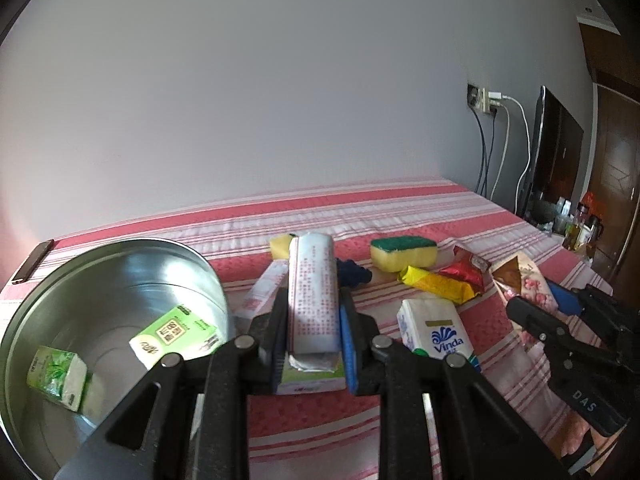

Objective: Organize objects
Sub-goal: 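Carry the white bar with left gripper while right carries the pastry packet over the tin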

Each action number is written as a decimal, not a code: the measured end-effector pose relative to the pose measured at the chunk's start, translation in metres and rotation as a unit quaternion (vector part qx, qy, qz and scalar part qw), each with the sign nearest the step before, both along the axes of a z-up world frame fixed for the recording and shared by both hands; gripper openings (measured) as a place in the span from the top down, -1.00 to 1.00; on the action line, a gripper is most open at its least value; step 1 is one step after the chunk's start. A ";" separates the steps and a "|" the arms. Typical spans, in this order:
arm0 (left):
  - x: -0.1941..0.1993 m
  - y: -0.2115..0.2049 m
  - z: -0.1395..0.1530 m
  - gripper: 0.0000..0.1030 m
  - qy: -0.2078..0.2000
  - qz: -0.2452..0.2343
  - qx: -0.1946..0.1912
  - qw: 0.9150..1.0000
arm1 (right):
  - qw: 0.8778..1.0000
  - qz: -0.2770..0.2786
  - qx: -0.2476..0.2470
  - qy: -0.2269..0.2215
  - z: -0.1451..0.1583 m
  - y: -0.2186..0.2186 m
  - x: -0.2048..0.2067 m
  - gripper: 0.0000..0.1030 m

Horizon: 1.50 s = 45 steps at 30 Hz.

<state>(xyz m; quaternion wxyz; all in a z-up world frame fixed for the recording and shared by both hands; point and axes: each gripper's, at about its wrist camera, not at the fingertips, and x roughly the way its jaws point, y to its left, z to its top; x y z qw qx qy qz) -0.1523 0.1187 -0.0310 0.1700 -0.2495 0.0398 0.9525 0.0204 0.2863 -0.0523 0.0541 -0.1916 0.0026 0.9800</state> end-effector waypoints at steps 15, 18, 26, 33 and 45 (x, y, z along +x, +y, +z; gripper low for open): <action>0.007 -0.043 0.016 0.58 0.021 0.038 0.018 0.999 | 0.998 0.060 0.009 0.012 0.036 -0.035 -0.022 0.21; 0.006 -0.057 0.018 0.58 0.024 0.056 0.017 0.998 | 0.997 0.076 0.011 0.012 0.045 -0.043 -0.031 0.21; -0.003 -0.096 0.017 0.58 0.014 0.106 0.027 0.994 | 0.993 0.121 0.008 0.004 0.064 -0.070 -0.059 0.21; -0.008 -0.128 0.010 0.58 -0.001 0.139 0.035 0.990 | 0.987 0.160 0.000 -0.017 0.066 -0.103 -0.087 0.20; -0.012 -0.157 0.001 0.59 -0.020 0.160 0.048 0.986 | 0.978 0.203 -0.003 -0.055 0.057 -0.152 -0.128 0.20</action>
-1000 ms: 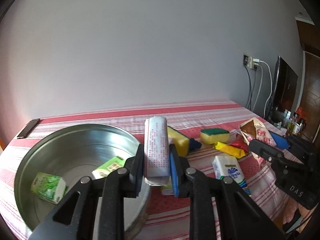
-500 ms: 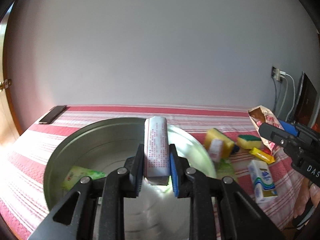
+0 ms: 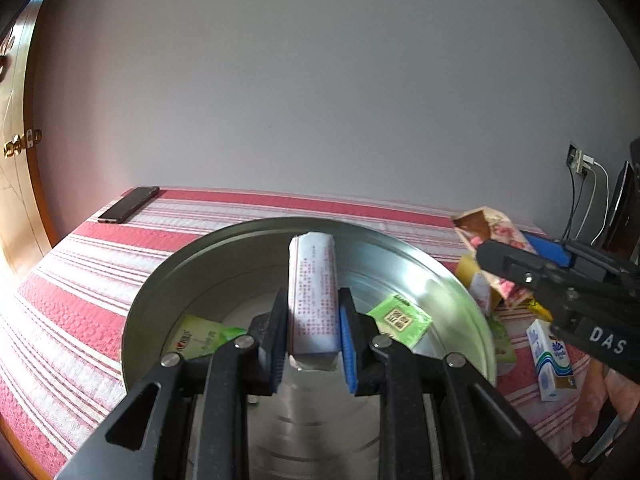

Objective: Organize objects
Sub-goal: 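Carry the white bar with left gripper while right carries the pastry packet over the tin, then lower the white bar and pastry packet into the tin and open both grippers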

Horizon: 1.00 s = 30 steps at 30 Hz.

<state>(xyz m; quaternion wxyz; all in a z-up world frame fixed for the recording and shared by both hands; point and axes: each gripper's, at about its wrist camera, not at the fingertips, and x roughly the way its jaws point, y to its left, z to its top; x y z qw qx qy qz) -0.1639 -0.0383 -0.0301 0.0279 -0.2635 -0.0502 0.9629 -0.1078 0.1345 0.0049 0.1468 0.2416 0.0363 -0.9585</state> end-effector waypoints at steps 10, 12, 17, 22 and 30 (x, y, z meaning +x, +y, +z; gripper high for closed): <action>-0.003 -0.014 -0.006 0.58 -0.018 0.007 0.008 1.000 | 0.999 0.020 0.005 -0.042 -0.020 -0.034 -0.037 0.20; -0.003 -0.016 -0.008 0.58 -0.022 0.011 0.009 1.000 | 0.998 0.022 0.002 -0.052 -0.025 -0.035 -0.041 0.20; -0.003 -0.017 -0.011 0.58 -0.028 0.016 0.008 0.999 | 0.997 0.027 0.002 -0.069 -0.036 -0.043 -0.047 0.20; -0.001 -0.015 -0.011 0.58 -0.028 0.018 -0.001 0.999 | 0.996 0.030 0.010 -0.078 -0.039 -0.051 -0.054 0.20; -0.003 -0.017 -0.013 0.58 -0.030 0.020 -0.005 0.999 | 0.995 0.034 0.022 -0.088 -0.039 -0.061 -0.065 0.20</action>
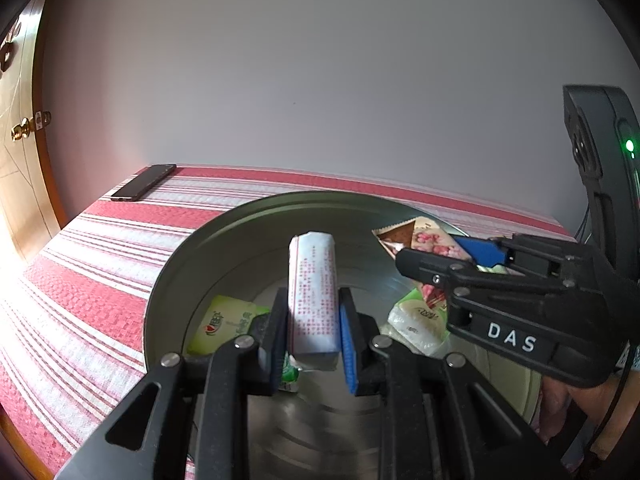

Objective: Organize objects
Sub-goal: 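Lower the white bar and pastry packet into the tin and open both grippers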

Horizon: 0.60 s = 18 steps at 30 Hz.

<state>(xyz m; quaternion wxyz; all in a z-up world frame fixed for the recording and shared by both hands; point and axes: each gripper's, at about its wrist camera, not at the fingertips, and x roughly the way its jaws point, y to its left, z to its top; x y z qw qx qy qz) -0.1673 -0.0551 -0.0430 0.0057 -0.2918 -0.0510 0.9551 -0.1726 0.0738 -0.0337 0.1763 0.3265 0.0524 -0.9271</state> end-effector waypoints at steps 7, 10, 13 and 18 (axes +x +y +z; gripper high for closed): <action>0.000 0.002 0.002 0.58 -0.001 -0.001 0.000 1.000 | 1.000 0.000 0.003 -0.005 0.000 -0.004 -0.005 0.20; 0.000 0.002 0.002 0.55 -0.001 0.000 0.001 1.000 | 1.000 -0.001 0.008 -0.005 0.000 -0.006 -0.005 0.20; 0.004 0.003 0.006 0.11 0.009 0.004 0.003 1.000 | 1.000 -0.011 0.020 0.001 0.000 -0.008 -0.003 0.18; 0.014 0.004 0.013 -0.39 0.029 0.013 0.006 0.999 | 0.999 -0.041 0.000 0.023 0.003 0.006 0.008 -0.35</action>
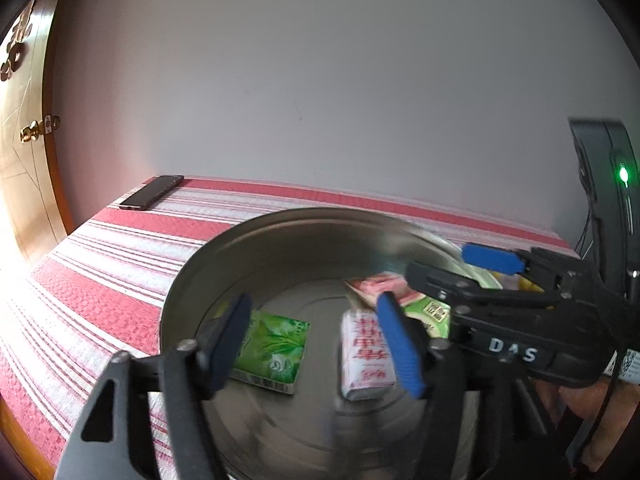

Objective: Organize objects
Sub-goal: 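Lower the white bar and pastry packet into the tin and open both grippers, then grasp the white Vinda tissue pack with right gripper while left moves to the green tissue pack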

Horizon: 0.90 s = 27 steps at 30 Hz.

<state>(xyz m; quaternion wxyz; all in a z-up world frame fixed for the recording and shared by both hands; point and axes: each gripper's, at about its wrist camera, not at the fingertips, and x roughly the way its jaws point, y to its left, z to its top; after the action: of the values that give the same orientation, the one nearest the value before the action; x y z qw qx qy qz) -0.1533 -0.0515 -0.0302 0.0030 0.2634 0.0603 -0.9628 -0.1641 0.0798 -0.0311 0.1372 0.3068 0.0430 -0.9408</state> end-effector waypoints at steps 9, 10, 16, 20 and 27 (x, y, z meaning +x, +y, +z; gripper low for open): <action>0.011 0.018 0.001 -0.47 0.019 -0.017 0.004 1.000 | 0.997 -0.074 -0.028 0.019 -0.003 0.075 0.056 -0.36; 0.011 0.022 0.000 -0.47 0.020 -0.021 0.004 1.000 | 0.995 -0.087 -0.036 0.019 -0.004 0.087 0.062 -0.36; 0.009 0.037 -0.001 -0.65 0.031 -0.032 -0.009 0.999 | 0.986 -0.157 -0.055 0.004 -0.014 0.147 0.089 -0.37; 0.001 0.032 0.001 -0.84 0.040 0.009 -0.028 0.999 | 0.984 -0.172 -0.048 -0.011 -0.023 0.156 0.099 -0.37; -0.017 0.024 -0.002 -0.85 0.036 0.036 -0.045 0.998 | 0.980 -0.195 -0.017 -0.042 -0.043 0.157 0.110 -0.37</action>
<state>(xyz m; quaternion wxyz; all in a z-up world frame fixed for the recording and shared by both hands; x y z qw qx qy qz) -0.1704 -0.0273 -0.0318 0.0472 0.2255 0.0265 -0.9727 -0.0545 0.2370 -0.0739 -0.0423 0.3463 -0.0397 -0.9363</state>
